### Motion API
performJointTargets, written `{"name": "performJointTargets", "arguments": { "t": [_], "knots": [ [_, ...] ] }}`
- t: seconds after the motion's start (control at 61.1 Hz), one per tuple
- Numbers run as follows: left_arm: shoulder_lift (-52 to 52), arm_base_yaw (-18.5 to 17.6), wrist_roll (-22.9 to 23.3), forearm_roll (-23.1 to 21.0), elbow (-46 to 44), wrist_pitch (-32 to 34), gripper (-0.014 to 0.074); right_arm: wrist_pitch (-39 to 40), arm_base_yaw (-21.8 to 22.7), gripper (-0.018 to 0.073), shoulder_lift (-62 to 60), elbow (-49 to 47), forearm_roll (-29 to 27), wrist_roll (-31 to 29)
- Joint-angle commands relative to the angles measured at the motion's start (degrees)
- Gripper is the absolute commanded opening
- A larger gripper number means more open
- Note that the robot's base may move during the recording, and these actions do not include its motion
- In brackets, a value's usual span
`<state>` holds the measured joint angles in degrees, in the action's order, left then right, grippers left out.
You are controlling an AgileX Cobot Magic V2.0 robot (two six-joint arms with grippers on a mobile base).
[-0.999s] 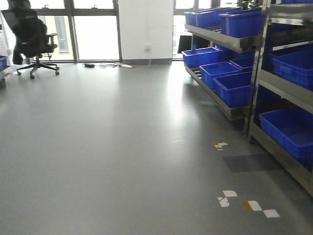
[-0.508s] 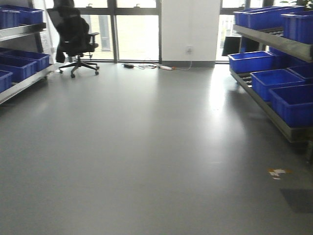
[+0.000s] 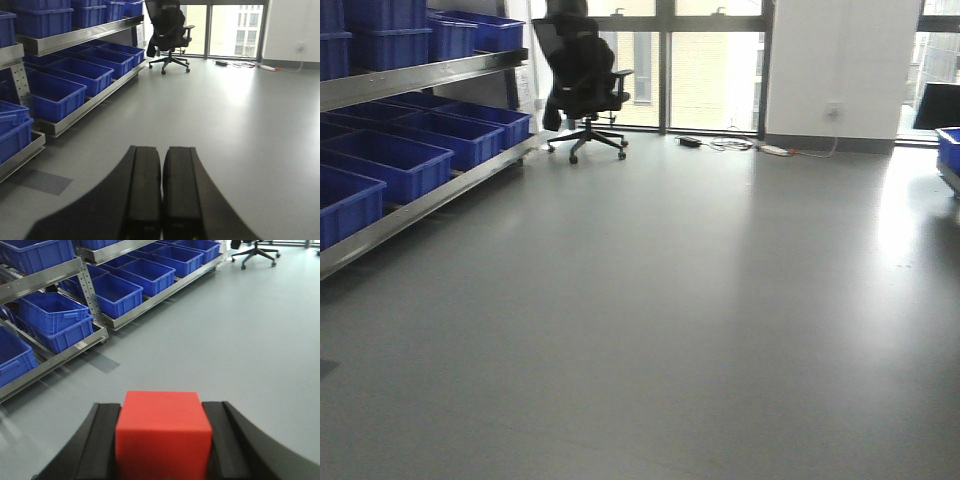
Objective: Pick red cube and place on left shelf
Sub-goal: 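Drive the base up to the shelf rack of blue crates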
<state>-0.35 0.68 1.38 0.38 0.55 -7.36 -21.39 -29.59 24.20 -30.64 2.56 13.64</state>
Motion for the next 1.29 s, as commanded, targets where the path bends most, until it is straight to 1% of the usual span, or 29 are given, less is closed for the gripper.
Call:
{"name": "performJointTargets", "arguments": {
  "t": [0.0, 1.277],
  "knots": [
    [-0.85, -0.33, 0.05, -0.38, 1.32, 5.11, 0.0102, 5.0, -0.05, 0.0184, 0.45, -1.66, 0.74, -0.5],
    [-0.85, -0.33, 0.05, -0.38, 1.32, 5.11, 0.0102, 5.0, -0.05, 0.0184, 0.45, -1.66, 0.74, -0.5]
  ]
}}
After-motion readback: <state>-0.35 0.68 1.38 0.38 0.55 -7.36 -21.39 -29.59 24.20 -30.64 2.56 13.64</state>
